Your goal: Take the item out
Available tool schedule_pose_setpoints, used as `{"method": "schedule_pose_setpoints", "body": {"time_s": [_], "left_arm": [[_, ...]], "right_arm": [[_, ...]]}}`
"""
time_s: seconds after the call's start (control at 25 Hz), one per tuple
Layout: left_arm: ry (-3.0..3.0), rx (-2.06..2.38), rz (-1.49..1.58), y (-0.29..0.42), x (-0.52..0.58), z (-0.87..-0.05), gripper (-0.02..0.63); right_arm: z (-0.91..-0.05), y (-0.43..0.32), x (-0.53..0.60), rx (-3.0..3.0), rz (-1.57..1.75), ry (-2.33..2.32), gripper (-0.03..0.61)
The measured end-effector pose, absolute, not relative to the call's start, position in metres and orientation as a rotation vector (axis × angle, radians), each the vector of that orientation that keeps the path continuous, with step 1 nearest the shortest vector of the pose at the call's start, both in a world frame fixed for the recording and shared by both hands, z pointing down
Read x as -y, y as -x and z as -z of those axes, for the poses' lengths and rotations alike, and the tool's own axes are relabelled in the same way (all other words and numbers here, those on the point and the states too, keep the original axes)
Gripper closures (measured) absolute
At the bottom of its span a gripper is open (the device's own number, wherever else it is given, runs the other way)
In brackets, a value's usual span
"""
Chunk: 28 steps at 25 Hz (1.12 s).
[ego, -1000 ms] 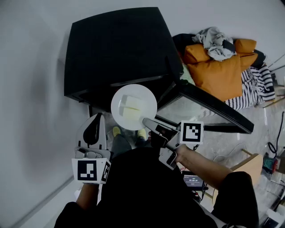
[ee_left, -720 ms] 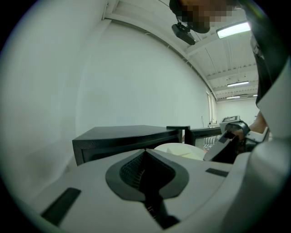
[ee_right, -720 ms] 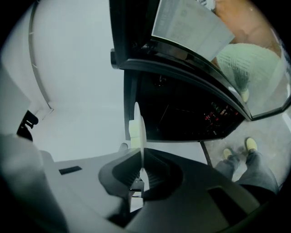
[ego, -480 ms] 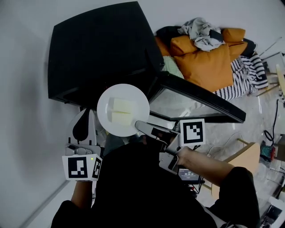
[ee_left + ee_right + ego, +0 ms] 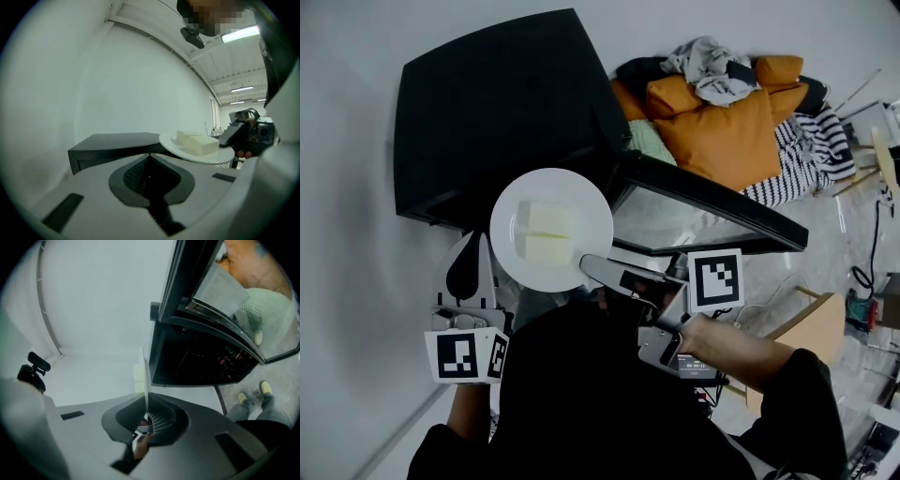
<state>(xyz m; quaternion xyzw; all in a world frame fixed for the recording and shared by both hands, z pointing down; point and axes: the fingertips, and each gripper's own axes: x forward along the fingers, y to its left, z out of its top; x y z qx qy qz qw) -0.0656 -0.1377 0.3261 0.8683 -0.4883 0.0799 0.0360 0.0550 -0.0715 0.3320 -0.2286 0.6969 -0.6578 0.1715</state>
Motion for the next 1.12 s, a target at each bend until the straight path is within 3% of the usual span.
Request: {"method": "schedule_pose_setpoints", "body": {"time_s": [1.12], "left_arm": [[-2.708, 1.478, -0.167, 0.076, 0.17, -0.312, 0.606]], "right_arm": [[-0.288, -0.101, 0.12, -1.885, 1.705, 0.834, 0.558]]}}
